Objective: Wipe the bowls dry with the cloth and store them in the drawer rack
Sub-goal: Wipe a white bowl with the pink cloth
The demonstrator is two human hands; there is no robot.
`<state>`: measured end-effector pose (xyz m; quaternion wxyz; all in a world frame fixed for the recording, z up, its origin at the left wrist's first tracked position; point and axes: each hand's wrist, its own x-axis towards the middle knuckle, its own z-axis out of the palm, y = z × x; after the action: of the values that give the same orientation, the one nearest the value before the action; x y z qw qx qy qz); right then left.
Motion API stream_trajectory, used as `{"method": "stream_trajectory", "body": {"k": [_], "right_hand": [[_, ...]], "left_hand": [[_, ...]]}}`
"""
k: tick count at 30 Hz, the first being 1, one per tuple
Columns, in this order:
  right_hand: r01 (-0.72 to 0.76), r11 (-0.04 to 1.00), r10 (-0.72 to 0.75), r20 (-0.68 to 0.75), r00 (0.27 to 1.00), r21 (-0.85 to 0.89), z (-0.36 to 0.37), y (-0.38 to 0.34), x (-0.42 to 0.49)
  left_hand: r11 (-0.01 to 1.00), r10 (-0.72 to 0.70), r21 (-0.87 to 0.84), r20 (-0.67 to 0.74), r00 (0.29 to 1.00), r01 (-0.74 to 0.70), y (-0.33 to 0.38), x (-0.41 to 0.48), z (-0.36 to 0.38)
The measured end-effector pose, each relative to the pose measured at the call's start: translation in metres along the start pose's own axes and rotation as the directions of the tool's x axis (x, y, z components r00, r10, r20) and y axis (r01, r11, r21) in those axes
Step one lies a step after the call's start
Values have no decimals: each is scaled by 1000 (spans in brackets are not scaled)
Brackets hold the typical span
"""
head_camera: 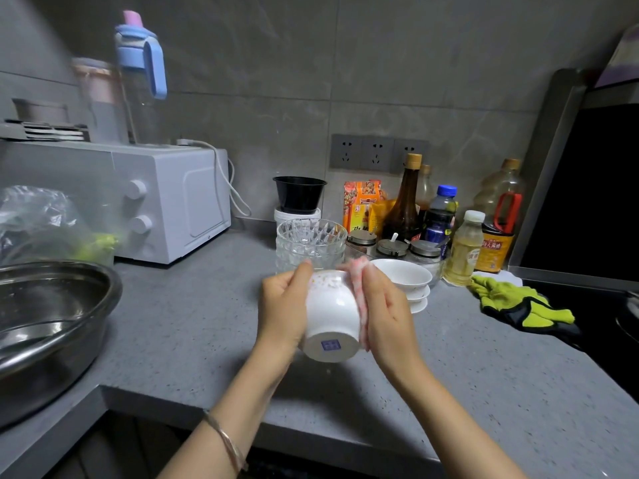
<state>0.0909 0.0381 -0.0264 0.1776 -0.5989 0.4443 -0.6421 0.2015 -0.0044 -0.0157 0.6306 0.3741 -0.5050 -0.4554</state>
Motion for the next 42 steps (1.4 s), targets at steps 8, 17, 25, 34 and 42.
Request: {"method": "stream_trajectory", "body": {"k": [8,17,25,34,42], "right_hand": [[465,705,-419,215,882,-535,6,3,-15],[-291,944,289,37,957,153,-5,-26,6],[-302,953,303,-12,953,24,-16,-28,15],[32,996,-30,19,999,-86,-4,-6,3],[454,752,-395,225,891,-478,9,10,-29]], "left_hand": [[1000,-10,-10,35,999,10,3,1,2],[973,-155,-174,-16,988,150,14,-6,2],[987,-90,144,176,980,65,10,5,-8],[945,180,245,158,971,-215,9,0,-3],[996,1,86,-51,999,3,3,13,-5]]}}
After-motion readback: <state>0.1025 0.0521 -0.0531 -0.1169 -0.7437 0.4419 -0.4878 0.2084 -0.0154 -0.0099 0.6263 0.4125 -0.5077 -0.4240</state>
